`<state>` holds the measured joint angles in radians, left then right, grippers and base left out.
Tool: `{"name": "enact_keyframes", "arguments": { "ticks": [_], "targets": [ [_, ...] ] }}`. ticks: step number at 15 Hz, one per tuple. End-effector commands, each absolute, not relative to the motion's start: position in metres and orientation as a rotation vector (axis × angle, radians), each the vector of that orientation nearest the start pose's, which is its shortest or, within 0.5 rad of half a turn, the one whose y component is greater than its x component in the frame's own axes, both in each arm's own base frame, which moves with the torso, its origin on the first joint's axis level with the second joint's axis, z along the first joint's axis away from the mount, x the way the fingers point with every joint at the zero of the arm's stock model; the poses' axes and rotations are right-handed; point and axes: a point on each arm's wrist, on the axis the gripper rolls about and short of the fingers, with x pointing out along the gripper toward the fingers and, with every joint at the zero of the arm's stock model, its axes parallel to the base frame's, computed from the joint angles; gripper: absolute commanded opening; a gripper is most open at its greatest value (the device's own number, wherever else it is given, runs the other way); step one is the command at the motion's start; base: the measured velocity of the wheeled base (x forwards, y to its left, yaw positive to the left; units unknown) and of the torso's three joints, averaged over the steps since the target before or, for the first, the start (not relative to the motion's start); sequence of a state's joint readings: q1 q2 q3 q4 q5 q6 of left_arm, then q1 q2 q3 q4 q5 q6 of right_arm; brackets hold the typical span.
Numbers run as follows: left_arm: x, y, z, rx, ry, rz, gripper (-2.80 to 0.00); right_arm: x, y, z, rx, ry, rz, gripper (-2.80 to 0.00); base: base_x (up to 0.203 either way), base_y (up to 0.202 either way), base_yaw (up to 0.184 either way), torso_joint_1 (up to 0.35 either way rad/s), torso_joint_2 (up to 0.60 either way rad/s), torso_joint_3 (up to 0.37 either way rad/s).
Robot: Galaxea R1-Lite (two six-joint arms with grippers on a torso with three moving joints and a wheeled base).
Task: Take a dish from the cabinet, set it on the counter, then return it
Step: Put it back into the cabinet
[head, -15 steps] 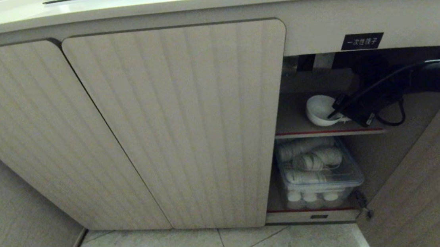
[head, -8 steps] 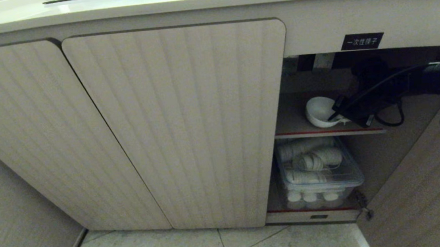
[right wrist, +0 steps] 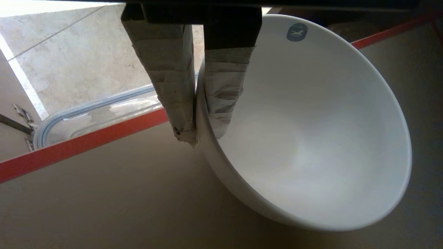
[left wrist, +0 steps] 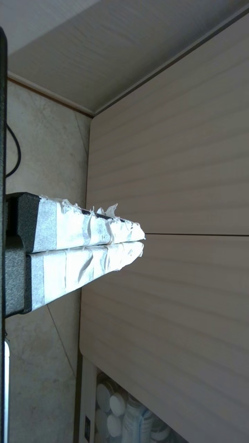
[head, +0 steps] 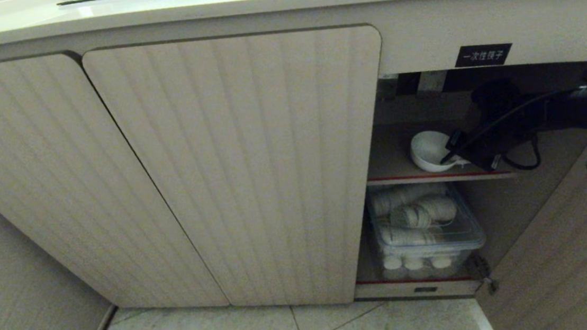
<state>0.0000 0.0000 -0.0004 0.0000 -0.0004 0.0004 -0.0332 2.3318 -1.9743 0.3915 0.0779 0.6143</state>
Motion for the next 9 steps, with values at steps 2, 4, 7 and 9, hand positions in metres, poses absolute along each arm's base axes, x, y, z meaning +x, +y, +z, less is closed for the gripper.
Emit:
{"name": "enact_keyframes", "arguments": {
  "ticks": [2, 4, 7, 9],
  "targets": [
    [-0.0228, 0.0, 0.0755, 0.0, 0.0, 0.0, -2.8, 0.4745, -0.0142, 0.1562, 0.631, 0.719, -0.183, -2.8, 0.0, 0.0, 0.0, 0.0, 0.0, 0.0],
    [-0.0229, 0.0, 0.0759, 0.0, -0.002, -0.001, -2.8, 0.4754, -0.0143, 0.1572, 0.632, 0.707, -0.179, -2.8, 0.0, 0.0, 0.0, 0.0, 0.0, 0.0],
    [-0.0228, 0.0, 0.0755, 0.0, 0.0, -0.001, -2.8, 0.4757, -0.0143, 0.1556, 0.631, 0.711, -0.182, -2.8, 0.0, 0.0, 0.0, 0.0, 0.0, 0.0],
    [-0.0228, 0.0, 0.0756, 0.0, 0.0, -0.001, -2.8, 0.4771, -0.0144, 0.1517, 0.629, 0.717, -0.185, -2.8, 0.0, 0.0, 0.0, 0.0, 0.0, 0.0]
  ]
}}
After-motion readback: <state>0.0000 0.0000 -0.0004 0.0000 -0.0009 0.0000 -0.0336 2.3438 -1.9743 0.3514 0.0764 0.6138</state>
